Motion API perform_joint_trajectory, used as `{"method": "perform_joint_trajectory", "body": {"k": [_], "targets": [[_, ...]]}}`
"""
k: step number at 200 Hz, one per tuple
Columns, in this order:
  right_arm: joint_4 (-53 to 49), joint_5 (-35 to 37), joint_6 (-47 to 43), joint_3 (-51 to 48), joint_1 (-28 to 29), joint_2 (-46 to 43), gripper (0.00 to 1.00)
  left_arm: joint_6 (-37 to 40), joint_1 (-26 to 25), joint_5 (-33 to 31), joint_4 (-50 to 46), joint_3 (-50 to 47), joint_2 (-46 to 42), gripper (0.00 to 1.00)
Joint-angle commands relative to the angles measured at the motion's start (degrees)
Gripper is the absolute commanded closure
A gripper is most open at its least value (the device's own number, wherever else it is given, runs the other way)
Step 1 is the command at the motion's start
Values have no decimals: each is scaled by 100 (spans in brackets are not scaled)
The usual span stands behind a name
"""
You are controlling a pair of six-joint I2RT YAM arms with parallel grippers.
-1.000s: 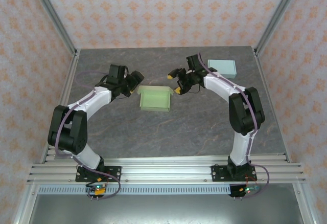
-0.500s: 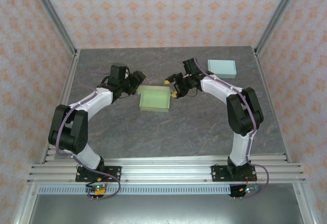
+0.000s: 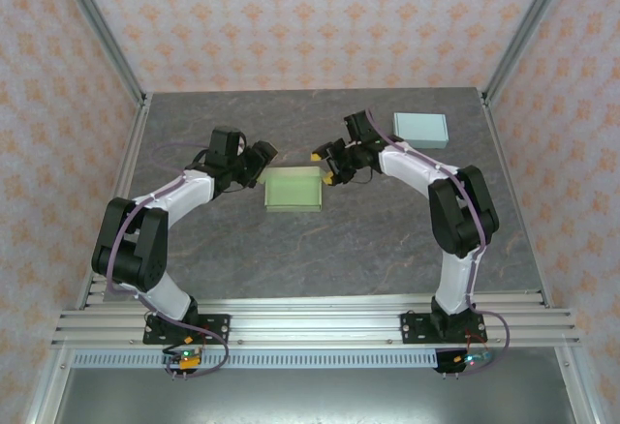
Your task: Fold the paper box
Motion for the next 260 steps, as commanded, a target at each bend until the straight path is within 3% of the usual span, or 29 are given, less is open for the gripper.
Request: {"method": "perform_joint_trajectory", "body": {"k": [1,45,81,164,218,260], "targets": [[60,-114,347,97,124,101,46,-152,-31,155,94,-114,-151,33],[160,-82,422,98,210,195,53,-408,-177,170,393,-143,-65,34],[-56,31,183,65,209,221,57,-384,-313,153,465,-215,24,43],[-1182,928,-1160,-17,208,177,58,1106,-405,-269,40,-874,142,63],[-1348,1185,-1660,-171,96,50,48,1728,-436,-574,182,-1025,133,66],[-2268,1458,-3209,278,-53,-45,40,2371,-454,-820,-179,-935,275,67]]}}
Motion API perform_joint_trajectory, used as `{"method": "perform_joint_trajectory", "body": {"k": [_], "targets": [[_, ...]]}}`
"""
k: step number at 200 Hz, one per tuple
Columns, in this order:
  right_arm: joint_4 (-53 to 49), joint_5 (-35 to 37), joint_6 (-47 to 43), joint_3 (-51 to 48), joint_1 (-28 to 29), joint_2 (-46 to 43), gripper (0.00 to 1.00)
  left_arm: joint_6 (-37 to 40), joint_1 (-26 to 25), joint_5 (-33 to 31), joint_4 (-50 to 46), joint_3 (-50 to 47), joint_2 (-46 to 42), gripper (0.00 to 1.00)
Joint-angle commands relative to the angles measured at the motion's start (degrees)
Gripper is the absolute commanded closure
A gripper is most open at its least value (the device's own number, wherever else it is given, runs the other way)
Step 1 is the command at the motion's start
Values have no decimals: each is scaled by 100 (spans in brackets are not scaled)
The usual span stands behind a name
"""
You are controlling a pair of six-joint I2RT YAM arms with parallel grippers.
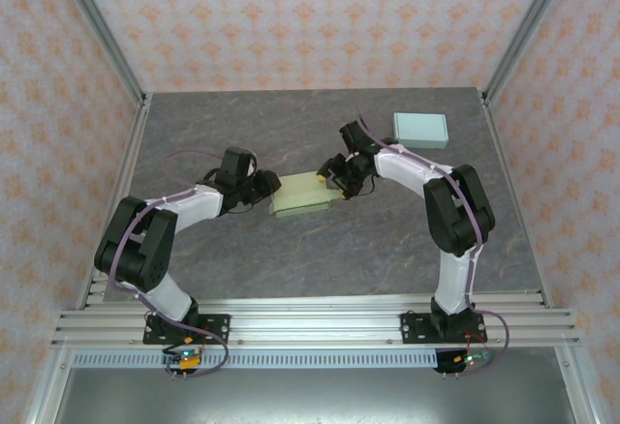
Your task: Fold the paper box
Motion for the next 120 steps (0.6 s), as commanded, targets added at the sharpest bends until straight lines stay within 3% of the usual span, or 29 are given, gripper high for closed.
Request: {"method": "perform_joint_trajectory", "body": {"k": [1,34,76,120], "targets": [[-1014,526,-1202,320,-106,-173,40,608,-34,-403,-547,-78,228,67],[-997,507,-2298,257,-88,-162,40,724,-77,-317,-354,-142,505,69],[-657,185,-2374,150,-11,-171,41,811,-152,-394,-373,-112,563,68],[-744,487,-2834,477,-16,-523,41,794,-157,-423,-455,-38,603,68]]}}
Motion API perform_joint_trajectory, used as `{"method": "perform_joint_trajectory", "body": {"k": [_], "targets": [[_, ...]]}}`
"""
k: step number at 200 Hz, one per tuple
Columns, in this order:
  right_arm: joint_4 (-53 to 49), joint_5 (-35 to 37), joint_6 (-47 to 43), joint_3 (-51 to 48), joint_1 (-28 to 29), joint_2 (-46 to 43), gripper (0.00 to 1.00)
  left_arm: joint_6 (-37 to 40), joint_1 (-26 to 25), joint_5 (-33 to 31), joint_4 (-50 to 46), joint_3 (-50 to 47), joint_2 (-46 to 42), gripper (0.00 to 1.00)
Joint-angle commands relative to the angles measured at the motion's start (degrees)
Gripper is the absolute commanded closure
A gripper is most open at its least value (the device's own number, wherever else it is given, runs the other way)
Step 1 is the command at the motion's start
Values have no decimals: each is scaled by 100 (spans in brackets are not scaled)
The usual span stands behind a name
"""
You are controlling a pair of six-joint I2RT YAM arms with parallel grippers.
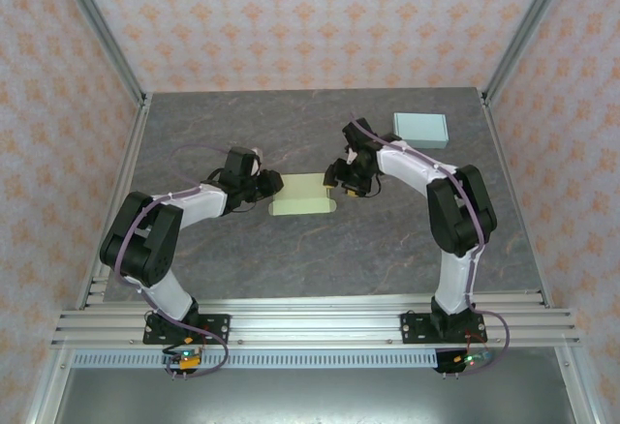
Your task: Fold the paper box
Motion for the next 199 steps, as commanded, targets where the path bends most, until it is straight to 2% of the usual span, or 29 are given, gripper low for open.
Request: {"method": "perform_joint_trajectory", "body": {"k": [1,38,63,105,148,175,199], "targets": [[-53,165,-459,292,24,-428,41,134,-54,-300,-809,-90,348,68],[350,183,-579,-41,152,-493,40,72,-53,-263,-785,-29,355,68],[366,238,-709,-182,285,-196,39,36,-32,-240,-828,34,232,66],[383,1024,-810,-472,253,26,39,-126,120,-190,-1062,68,-220,58],[414,785,-742,-334,202,270,40,129,139,-164,-1122,-204,-746,53],[522,488,-575,-186,200,225,40,461,19,-149,-826,-437,-489,53],[675,361,-589,-144,188,8,39,301,-84,203,-155,-622,-309,50]]}}
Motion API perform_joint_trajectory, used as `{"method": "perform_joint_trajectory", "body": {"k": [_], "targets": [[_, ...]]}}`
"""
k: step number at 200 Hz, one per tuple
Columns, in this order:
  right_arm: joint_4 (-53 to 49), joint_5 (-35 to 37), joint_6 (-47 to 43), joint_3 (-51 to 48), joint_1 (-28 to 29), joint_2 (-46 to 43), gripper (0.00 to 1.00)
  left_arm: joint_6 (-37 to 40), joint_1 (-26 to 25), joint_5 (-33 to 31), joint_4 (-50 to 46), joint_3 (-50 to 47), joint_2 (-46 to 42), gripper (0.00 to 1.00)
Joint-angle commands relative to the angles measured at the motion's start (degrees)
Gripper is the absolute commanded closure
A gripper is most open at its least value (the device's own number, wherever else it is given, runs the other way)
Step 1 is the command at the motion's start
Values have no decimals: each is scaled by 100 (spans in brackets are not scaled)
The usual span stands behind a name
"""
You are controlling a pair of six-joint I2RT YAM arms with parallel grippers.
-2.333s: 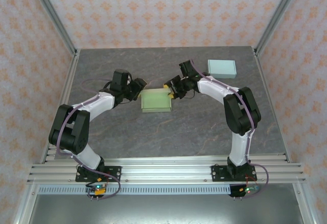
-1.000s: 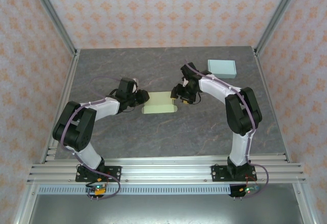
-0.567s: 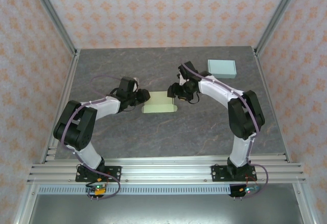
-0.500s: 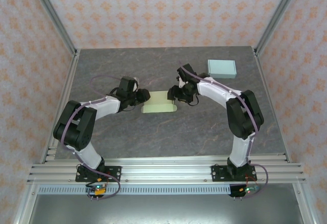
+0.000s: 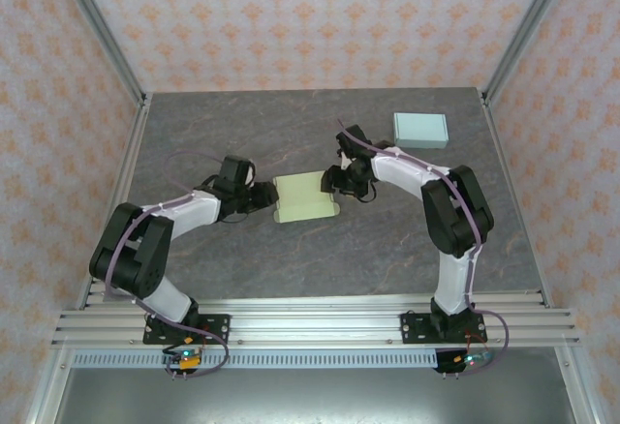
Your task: Fold the paper box
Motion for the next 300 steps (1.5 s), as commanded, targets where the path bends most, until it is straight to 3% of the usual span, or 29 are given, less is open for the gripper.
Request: {"method": "perform_joint_trajectory", "body": {"k": [1,68,93,122,154,189,227,248,272,300], "targets": [[143,-48,42,157,-40,-82,39,69,-115,205,633,-225,170,50],[835,15,-440,-754,-408,-1295,39,15,-199,163,652,-138,729,55],[628,-328,-805,-824,-425,-1210,41,18,-197,120,546,-63,608,55],[410,-70,-914,-698,-327,-739,41,-248,-188,192,557,-10,338,49],[97,779,-1341,-614,-110,-227,40,-797,-203,100,952,-133,15,31],[179,870,-1157,-653,-104,-233,40,-696,-330,5,947,5,203,30],[139,634,-1051,-503,-116,-427,39,-392,-472,-5,747,255,707,37],[360,584,-1018,-625,-140,-790,38,-239,-471,14,499,498,953,53],[1494,593,-1219,-1406,-227,-1602,35,-186,-469,37,168,718,1131,63],[3045,599,-2694,-2730,-231,-2465,34,-262,-405,375,17,854,1310,67]]}}
